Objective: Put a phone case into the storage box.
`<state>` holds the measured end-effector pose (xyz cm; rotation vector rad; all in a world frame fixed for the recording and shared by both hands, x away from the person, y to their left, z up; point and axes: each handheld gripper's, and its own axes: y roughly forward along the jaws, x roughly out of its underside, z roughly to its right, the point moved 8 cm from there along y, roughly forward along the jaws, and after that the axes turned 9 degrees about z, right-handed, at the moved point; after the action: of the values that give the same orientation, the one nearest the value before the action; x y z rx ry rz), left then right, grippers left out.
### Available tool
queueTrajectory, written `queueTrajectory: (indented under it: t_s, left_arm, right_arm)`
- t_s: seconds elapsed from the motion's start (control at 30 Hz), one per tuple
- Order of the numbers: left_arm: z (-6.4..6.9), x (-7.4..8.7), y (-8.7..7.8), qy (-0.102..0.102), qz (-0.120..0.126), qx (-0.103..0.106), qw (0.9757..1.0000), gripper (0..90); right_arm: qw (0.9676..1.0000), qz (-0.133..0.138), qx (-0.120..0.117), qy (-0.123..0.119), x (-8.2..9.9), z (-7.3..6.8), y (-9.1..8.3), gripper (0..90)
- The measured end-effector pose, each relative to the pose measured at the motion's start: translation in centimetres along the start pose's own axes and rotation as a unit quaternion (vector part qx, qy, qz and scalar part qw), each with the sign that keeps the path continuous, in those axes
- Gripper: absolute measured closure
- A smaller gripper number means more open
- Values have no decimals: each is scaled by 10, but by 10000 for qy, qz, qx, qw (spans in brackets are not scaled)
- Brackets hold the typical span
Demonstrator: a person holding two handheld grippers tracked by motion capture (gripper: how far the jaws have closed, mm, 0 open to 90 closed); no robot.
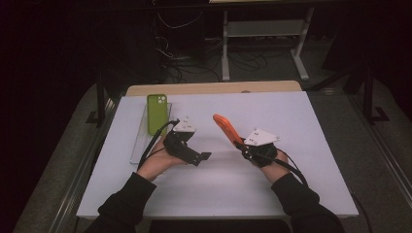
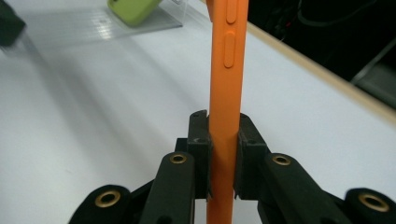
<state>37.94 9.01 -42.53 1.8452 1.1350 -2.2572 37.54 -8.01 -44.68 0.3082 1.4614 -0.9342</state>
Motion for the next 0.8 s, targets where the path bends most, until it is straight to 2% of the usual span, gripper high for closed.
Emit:
queueTrajectory:
  t_s: [0.07, 0.13, 0.23, 0.33, 0.47, 0.63, 0.8]
  left_arm:
    - [-1, -3, 0, -10, 95, -23, 10000, 0]
    - [-1, -8, 0, -146, 257, -38, 9996, 0]
    - [-2, -13, 1, -314, 385, -80, 9987, 0]
    - [-2, -19, 1, -374, 503, -138, 9979, 0]
    - [-1, -27, 3, -573, 738, -102, 9956, 0]
    - [1, -31, 6, -726, 896, -26, 9933, 0]
    - [-1, -35, 6, -800, 1032, -13, 9914, 0]
  right_arm:
    - [9992, -6, -121, 376, 1, 1, 0, 780]
    - [9961, 42, -250, 840, 0, -1, 1, 780]
    - [9923, 101, -330, 1186, -2, -2, 2, 780]
    - [9875, 177, -442, 1505, -4, -6, 3, 780]
    - [9859, 232, -509, 1575, -6, -12, 4, 781]
    - [9857, 353, -579, 1545, -11, -22, 7, 780]
    - [9846, 422, -730, 1531, -18, -36, 8, 781]
